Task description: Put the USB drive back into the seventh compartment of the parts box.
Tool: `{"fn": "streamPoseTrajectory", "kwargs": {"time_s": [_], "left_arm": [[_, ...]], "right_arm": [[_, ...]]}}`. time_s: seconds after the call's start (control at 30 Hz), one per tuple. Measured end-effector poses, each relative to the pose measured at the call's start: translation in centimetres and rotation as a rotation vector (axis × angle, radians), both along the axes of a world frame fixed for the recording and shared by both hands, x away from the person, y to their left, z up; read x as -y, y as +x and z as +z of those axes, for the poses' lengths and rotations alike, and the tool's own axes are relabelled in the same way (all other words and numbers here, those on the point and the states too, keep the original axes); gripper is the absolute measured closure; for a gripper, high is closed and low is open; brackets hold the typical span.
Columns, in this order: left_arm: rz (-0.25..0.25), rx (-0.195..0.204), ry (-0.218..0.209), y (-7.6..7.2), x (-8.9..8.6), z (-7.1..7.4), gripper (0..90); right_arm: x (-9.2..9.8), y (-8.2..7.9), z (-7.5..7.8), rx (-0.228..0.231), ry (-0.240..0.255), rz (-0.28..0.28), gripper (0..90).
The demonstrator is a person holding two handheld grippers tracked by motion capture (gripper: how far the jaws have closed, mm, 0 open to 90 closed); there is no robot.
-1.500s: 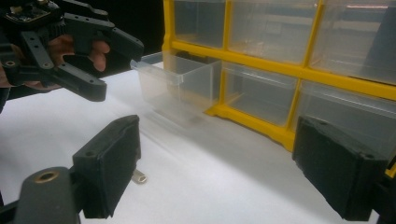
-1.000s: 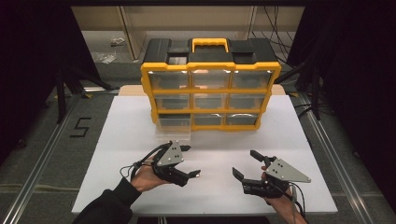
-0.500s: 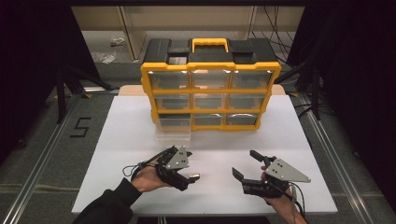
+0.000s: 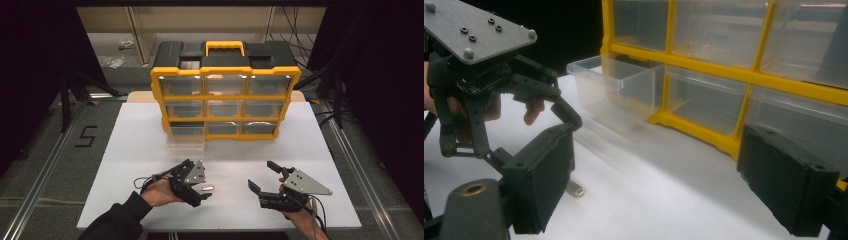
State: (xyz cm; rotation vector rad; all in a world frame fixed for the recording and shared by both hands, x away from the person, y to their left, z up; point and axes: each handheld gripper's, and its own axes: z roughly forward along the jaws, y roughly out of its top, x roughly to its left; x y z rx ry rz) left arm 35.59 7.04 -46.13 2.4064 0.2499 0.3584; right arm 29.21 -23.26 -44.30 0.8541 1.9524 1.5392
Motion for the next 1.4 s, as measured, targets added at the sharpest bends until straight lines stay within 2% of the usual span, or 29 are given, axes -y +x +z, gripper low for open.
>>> {"fn": "streamPoseTrajectory", "kwargs": {"time_s": [0.3,0.4,0.5,0.63,1.0,1.2,1.4], "left_arm": [[-0.009,-0.019,0.055,0.2,0.5,-0.7,18.3],[-0.008,-0.032,0.059,0.2,0.8,-1.1,18.7],[-0.02,-0.032,0.081,0.2,1.0,-1.2,21.5],[-0.029,-0.061,0.075,0.5,1.0,-1.4,28.3],[-0.01,-0.138,0.069,2.0,0.8,-1.8,42.3],[-0.001,-0.157,0.068,2.5,0.8,-2.0,49.8],[-0.009,-0.169,0.088,2.6,1.1,-2.1,54.3]], "right_arm": [[0.0,0.0,0.0,0.002,0.001,0.003,16.3],[-0.1,0.0,0.0,0.002,0.0,0.003,16.3],[-0.1,0.0,0.0,0.002,0.0,0.005,16.3],[-0.1,0.0,0.0,0.001,0.0,0.005,16.3],[-0.1,0.0,0.0,0.001,-0.001,0.007,16.3],[-0.1,0.0,0.0,0.001,-0.003,0.008,16.3],[-0.2,0.0,0.0,0.001,-0.006,0.009,16.3]]}}
